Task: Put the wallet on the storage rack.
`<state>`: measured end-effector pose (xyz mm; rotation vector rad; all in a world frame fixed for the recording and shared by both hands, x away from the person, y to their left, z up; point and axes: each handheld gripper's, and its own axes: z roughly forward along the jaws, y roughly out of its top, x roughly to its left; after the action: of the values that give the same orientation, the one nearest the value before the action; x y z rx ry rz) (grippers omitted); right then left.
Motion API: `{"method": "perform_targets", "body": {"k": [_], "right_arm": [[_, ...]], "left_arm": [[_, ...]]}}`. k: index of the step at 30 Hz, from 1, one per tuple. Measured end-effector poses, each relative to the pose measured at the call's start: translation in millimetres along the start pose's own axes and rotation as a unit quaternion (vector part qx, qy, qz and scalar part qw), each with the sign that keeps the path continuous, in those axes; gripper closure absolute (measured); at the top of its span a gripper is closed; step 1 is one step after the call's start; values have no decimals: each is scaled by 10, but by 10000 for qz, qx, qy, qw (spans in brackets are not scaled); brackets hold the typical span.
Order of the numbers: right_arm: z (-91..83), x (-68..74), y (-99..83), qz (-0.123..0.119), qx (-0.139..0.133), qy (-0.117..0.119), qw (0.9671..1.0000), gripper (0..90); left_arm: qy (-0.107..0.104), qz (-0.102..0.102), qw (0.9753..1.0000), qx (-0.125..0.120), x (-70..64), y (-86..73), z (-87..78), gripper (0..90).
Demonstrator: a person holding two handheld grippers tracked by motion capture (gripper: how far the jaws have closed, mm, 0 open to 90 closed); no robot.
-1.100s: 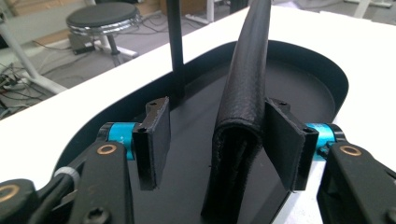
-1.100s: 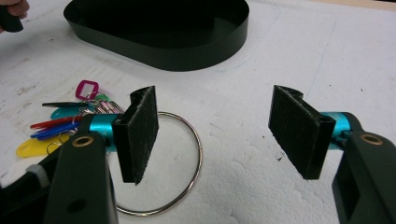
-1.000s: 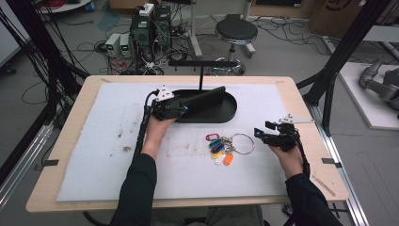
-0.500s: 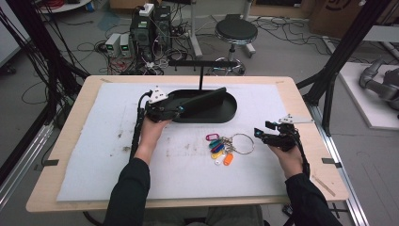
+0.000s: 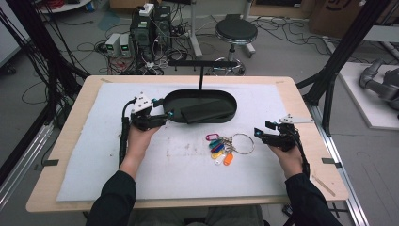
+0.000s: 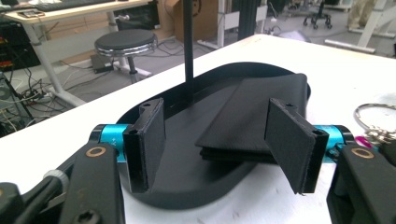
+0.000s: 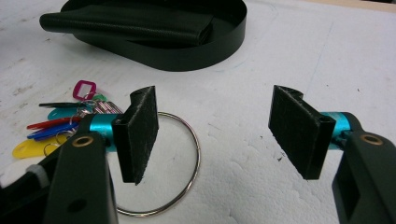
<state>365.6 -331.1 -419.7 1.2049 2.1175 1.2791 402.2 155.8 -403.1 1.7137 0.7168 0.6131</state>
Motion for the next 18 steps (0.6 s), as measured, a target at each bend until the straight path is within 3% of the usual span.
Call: {"method": "perform_targets", "body": {"k": [10,14,18], "right_arm": [[-5,16,-2,4,25,-3,10000,335],[-16,23,-4,14,39,-17,10000,333],[-33,25,-3,0,6,-45,10000,332]], "left_arm": [[66,-136,9998,94,-144,-144,-538,346],[36,-328,9992,230,-235,-226,-689,325],[58,-320,9986,416,-352,-326,-806,324]]}}
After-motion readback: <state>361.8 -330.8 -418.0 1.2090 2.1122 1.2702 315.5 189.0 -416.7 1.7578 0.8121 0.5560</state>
